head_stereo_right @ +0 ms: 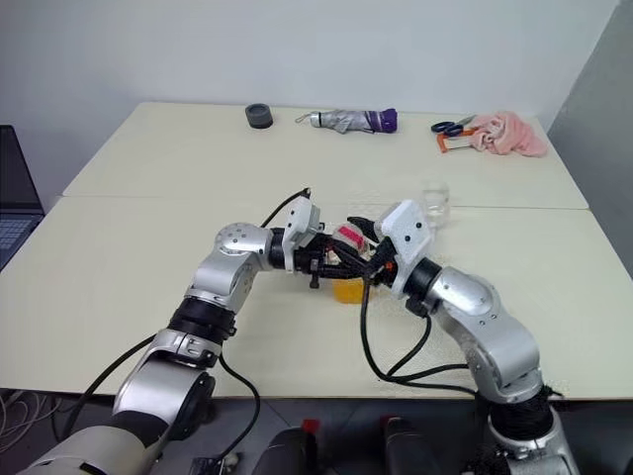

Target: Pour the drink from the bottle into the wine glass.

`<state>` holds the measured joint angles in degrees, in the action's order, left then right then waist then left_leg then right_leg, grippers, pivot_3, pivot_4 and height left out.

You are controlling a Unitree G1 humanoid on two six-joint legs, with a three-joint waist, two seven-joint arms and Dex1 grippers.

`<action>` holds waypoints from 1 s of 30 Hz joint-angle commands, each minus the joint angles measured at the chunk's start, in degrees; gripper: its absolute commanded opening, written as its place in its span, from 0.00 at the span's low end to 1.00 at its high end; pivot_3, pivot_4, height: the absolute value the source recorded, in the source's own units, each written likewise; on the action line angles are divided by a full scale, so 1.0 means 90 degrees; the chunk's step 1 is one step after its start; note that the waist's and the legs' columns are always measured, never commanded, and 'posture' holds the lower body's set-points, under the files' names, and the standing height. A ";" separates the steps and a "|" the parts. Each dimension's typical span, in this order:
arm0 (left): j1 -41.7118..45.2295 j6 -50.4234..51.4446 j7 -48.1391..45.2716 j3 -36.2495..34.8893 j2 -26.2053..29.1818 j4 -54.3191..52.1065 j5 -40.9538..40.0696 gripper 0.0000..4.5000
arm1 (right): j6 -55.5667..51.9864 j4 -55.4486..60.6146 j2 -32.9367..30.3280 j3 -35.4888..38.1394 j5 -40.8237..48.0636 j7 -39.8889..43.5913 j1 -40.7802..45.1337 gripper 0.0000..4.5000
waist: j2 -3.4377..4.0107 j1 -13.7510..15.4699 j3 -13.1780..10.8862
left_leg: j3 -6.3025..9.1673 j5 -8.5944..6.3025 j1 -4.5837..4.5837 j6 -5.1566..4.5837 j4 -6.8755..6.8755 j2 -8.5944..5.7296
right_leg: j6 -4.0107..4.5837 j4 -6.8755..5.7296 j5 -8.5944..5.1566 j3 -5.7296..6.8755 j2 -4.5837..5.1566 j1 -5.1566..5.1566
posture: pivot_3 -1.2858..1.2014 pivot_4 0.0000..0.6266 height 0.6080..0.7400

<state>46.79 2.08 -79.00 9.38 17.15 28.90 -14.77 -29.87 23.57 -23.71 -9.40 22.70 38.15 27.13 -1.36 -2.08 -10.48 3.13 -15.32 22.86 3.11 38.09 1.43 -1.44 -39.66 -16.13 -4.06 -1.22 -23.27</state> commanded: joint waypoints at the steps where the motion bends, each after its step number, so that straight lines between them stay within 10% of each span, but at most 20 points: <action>1: 0.0204 -0.0073 -0.0029 -0.0032 -0.0033 -0.0292 -0.0087 0.40 | 0.0619 -0.1105 -0.0440 -0.0423 0.0172 0.2007 0.0711 0.41 | 0.0001 -0.0007 0.0000 | 0.0000 0.0000 0.0000 0.0000 -0.0003 0.0000 | 0.0000 0.0000 0.0000 0.0001 -0.0001 0.0000 | 0.52 0.24 1.00; 7: 0.0143 -0.0103 0.0009 -0.0039 -0.0020 -0.0389 -0.0070 0.40 | 0.0576 -0.2373 -0.0535 -0.0139 0.0373 0.2873 0.1675 0.41 | 0.0001 0.0000 -0.0001 | 0.0005 0.0000 0.0001 -0.0001 -0.0005 0.0008 | 0.0008 0.0000 -0.0003 0.0006 -0.0004 -0.0001 | 0.52 0.24 1.00; 15: 0.0025 -0.0145 0.0275 -0.0067 0.0026 -0.0369 0.0020 0.40 | -0.0006 0.0028 -0.0331 0.1006 0.0620 0.0729 0.0148 1.00 | 0.0001 0.0055 -0.0001 | 0.0016 0.0000 0.0016 0.0000 -0.0002 0.0006 | 0.0010 -0.0003 -0.0006 0.0011 0.0040 -0.0003 | 0.52 0.24 1.00; 30: 0.0436 -0.0541 0.0339 -0.0022 -0.0226 0.0388 0.0228 0.40 | -0.1926 0.2300 0.1556 -0.0278 -0.1083 -0.3530 -0.0919 1.00 | 0.0001 0.0008 0.0000 | 0.0015 0.0004 0.0001 0.0007 -0.0001 0.0001 | 0.0011 -0.0027 -0.0011 0.0005 -0.0002 -0.0004 | 0.52 0.24 1.00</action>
<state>48.78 -1.52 -75.85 9.33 15.39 32.86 -12.52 -46.70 41.39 -10.12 -11.71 13.95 8.19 17.88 -1.35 -2.01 -10.49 3.26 -15.29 22.88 3.17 38.09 1.44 -1.33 -39.89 -16.23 -4.01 -1.24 -23.31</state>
